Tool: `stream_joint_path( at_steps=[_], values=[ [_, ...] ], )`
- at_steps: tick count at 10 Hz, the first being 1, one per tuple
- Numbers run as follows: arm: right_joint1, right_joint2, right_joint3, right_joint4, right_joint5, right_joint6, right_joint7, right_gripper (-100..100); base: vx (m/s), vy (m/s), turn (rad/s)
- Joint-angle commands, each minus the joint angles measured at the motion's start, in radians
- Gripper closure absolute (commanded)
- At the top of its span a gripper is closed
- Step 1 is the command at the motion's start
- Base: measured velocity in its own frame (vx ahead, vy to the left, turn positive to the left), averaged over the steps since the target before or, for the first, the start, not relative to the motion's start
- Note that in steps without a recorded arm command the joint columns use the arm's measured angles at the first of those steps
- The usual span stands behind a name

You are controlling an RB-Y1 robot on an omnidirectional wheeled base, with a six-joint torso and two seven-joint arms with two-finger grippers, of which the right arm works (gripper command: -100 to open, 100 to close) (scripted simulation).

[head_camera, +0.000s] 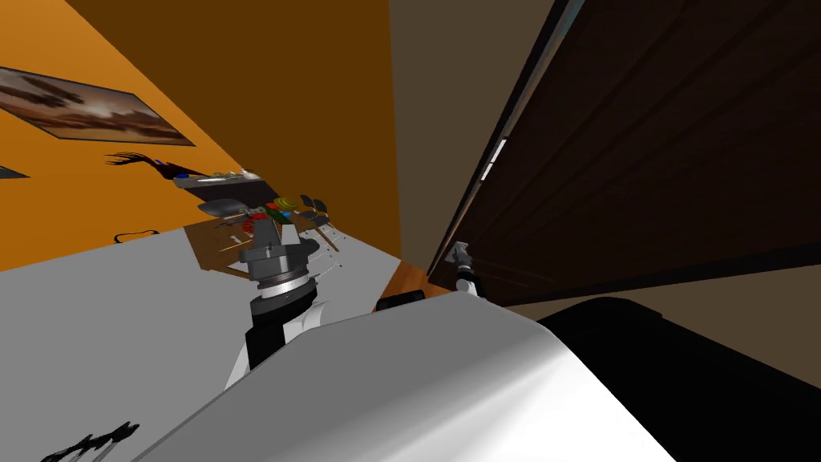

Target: Pull the door open

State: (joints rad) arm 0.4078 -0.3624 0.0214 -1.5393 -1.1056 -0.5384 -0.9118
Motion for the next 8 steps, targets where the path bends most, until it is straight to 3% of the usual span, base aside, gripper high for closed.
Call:
stream_joint_path(
  at_steps=[1, 3, 4, 8],
  values=[
    [0.005, -0.016, 0.02, -0.014, 0.005, 0.004, -0.019, 100, -0.308, -0.018, 0.142],
    [0.008, -0.034, 0.039, -0.019, 0.009, 0.006, -0.038, 100, -0.247, -0.011, 0.132],
    [0.007, -0.029, 0.033, -0.012, 0.008, 0.005, -0.033, 100, -0.109, -0.005, 0.035],
    [0.017, -0.07, 0.081, -0.024, 0.025, -0.003, -0.074, 100, -0.246, -0.02, 0.134]
  ],
)
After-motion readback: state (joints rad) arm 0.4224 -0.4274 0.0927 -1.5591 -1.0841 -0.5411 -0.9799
